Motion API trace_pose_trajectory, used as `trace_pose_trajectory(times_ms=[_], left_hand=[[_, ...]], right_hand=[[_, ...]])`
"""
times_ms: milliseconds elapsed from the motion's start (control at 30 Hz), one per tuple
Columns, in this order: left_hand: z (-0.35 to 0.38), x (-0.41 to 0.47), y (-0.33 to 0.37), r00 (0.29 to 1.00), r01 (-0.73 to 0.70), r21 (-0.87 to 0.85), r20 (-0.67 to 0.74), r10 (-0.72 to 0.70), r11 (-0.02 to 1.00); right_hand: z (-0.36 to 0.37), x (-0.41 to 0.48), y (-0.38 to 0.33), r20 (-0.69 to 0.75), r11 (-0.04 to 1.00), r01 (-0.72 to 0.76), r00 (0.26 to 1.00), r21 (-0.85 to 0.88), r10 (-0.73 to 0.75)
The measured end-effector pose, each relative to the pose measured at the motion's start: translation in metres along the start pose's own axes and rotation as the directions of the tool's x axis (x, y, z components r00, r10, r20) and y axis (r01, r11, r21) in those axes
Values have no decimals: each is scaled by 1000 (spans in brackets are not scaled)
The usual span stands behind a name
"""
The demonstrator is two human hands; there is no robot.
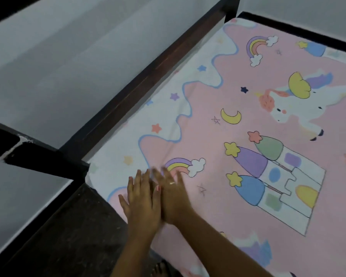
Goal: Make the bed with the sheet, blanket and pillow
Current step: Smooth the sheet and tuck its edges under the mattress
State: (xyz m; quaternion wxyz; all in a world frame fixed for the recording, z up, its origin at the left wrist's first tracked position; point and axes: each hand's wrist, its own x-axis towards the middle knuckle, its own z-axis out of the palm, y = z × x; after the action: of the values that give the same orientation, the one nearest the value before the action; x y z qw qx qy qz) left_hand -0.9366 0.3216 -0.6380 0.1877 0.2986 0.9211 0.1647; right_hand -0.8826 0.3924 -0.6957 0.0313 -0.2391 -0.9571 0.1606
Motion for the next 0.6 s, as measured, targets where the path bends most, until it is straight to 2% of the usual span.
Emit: trace_pose_trajectory(times_ms=[67,100,167,233,267,333,467,533,600], left_hand=[[-14,11,-7,999,-22,-33,-38,21,999],[-22,16,-12,998,-29,-49,-56,26,998],[-35,26,-23,997,-35,-60,-71,30,998],[-43,37,-35,998,-30,-57,-63,27,998],[-45,44,-42,998,-20,-53,-57,17,998],[-47,60,-57,997,10,-74,-74,-16,997],[-54,91,-89,992,47,-216,-102,-71,975],[-59,98,-96,993,66,-275,-75,-90,959],[-63,101,-103,993,68,-254,-75,-89,965]], right_hand=[[-6,32,0,46,984,181,982,0,-181],[-8,47,6,16,984,177,984,14,-177],[-12,67,31,-106,997,-50,993,52,55],[-12,73,56,-178,935,-350,918,62,355],[-10,73,57,-169,894,-446,879,37,446],[1,80,35,-154,867,-498,859,-33,488],[19,106,-47,-80,951,-299,949,79,305],[14,114,-69,-39,987,-137,989,87,141],[6,122,-67,0,987,35,999,154,-36]])
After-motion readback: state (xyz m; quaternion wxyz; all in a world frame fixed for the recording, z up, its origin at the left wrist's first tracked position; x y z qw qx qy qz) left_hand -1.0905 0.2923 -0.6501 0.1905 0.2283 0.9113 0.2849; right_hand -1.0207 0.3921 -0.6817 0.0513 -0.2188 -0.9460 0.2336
